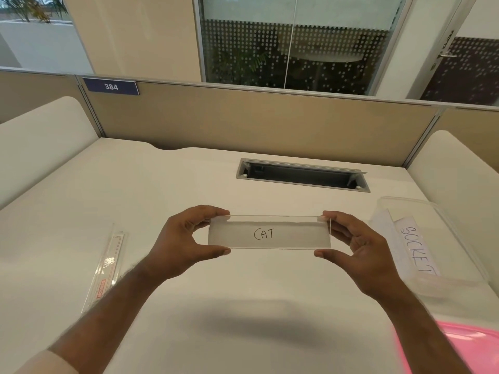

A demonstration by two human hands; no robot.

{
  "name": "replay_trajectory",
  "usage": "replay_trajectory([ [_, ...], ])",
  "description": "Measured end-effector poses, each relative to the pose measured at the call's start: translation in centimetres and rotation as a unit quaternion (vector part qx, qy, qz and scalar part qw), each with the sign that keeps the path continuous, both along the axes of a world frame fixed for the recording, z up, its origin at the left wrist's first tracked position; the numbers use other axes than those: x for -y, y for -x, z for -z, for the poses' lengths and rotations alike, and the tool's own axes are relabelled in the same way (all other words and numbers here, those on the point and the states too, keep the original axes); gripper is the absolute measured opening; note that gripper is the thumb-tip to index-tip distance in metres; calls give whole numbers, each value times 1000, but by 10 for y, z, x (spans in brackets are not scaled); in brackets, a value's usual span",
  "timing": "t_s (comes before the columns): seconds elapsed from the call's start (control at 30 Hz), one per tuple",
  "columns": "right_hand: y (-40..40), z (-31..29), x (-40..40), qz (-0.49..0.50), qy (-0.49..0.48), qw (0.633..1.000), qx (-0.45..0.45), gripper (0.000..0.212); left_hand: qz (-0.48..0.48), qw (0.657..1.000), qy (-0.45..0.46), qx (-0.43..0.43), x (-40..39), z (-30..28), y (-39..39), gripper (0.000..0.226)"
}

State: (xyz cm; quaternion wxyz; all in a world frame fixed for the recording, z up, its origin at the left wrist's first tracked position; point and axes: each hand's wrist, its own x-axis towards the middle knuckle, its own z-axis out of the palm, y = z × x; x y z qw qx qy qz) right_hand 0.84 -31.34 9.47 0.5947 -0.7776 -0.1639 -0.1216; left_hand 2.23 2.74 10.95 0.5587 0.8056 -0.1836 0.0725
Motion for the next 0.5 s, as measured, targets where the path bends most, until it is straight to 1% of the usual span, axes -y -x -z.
replay_trajectory([
  [0.5,5,-5,11,0,13,1000,-7,68,14,1000,-5,-11,8,-3,-1,64],
])
